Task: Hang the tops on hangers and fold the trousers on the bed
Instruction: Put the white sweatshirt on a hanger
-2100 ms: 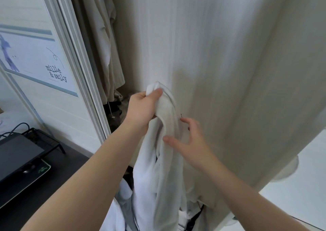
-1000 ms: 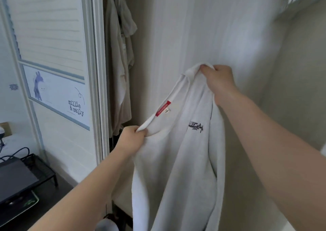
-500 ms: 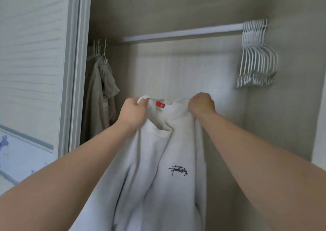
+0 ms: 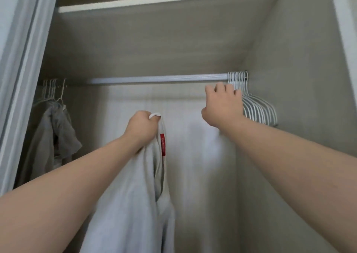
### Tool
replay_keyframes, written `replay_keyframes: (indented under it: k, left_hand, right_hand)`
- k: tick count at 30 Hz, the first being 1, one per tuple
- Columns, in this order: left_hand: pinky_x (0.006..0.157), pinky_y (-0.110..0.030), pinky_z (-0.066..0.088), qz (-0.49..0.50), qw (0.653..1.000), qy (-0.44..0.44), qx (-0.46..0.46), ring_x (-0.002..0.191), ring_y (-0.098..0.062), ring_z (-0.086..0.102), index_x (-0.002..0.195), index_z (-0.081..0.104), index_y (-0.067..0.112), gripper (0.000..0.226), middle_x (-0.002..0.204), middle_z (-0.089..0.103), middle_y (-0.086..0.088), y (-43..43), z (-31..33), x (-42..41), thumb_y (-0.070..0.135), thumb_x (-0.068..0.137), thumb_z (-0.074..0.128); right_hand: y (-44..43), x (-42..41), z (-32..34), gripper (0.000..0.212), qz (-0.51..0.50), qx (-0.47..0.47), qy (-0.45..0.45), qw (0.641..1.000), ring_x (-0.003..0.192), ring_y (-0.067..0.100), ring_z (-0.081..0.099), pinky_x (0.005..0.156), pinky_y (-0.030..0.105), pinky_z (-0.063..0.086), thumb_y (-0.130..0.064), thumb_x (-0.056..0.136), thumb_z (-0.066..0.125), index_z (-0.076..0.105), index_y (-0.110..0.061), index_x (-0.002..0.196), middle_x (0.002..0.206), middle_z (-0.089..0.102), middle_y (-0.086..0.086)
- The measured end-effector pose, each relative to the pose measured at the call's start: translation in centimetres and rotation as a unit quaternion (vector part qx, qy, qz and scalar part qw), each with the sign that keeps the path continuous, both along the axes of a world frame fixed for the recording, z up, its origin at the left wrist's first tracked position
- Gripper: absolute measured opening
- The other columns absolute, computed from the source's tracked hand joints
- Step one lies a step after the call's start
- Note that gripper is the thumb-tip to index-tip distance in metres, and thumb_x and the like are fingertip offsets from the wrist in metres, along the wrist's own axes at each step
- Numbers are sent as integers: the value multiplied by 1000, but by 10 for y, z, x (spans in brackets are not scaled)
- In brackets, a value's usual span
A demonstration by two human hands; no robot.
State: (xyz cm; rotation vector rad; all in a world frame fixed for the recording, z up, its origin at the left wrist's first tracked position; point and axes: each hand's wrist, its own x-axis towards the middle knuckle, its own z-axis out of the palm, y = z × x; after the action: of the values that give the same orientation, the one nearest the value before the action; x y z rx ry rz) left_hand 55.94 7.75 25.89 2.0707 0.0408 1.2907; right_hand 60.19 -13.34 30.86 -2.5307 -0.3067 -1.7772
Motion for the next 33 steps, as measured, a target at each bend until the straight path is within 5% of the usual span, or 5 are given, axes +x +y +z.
replay_keyframes:
  k: [8, 16, 23, 27, 33]
  left_hand:
    - [54, -31, 33, -15, 1000, -16, 8, 65, -27, 53, 65, 55, 7, 43, 61, 55, -8, 22, 8, 25, 29, 102, 53]
    - [51, -30, 30, -67, 997, -24, -34, 53, -22, 42, 60, 44, 12, 45, 54, 44, -3, 19, -2, 35, 26, 102, 54]
    - [52, -30, 27, -87, 995, -16, -43, 53, -19, 36, 59, 36, 15, 48, 54, 38, 0, 14, -6, 34, 26, 103, 52]
    - [52, -30, 27, -91, 995, -14, -46, 54, -20, 37, 59, 38, 13, 47, 54, 39, -1, 14, -7, 35, 25, 103, 53]
    - [58, -32, 33, -104, 993, -19, -61, 59, -21, 42, 65, 49, 5, 45, 58, 43, -3, 0, -29, 13, 29, 103, 53]
  right_hand:
    - [-31, 31, 27, 55, -160, 35, 108, 981, 132, 35, 40, 99, 44, 35, -26, 91, 53, 38, -20, 143, 145, 42, 12]
    - [-59, 38, 35, 39, -169, 21, 61, 984, 120, 39, 57, 88, 41, 49, -2, 93, 47, 59, -10, 129, 129, 56, 15]
    - [-61, 34, 43, 30, -76, 87, 56, 992, 114, 42, 58, 90, 44, 50, -3, 89, 53, 59, -4, 118, 121, 58, 21]
    - [-56, 24, 49, 25, 0, 143, 54, 988, 108, 44, 61, 77, 39, 44, -9, 91, 59, 52, -7, 115, 119, 60, 21]
    - [-57, -11, 36, 26, 208, 301, 40, 930, 104, 41, 60, 78, 32, 42, -6, 92, 47, 64, -3, 111, 114, 64, 25]
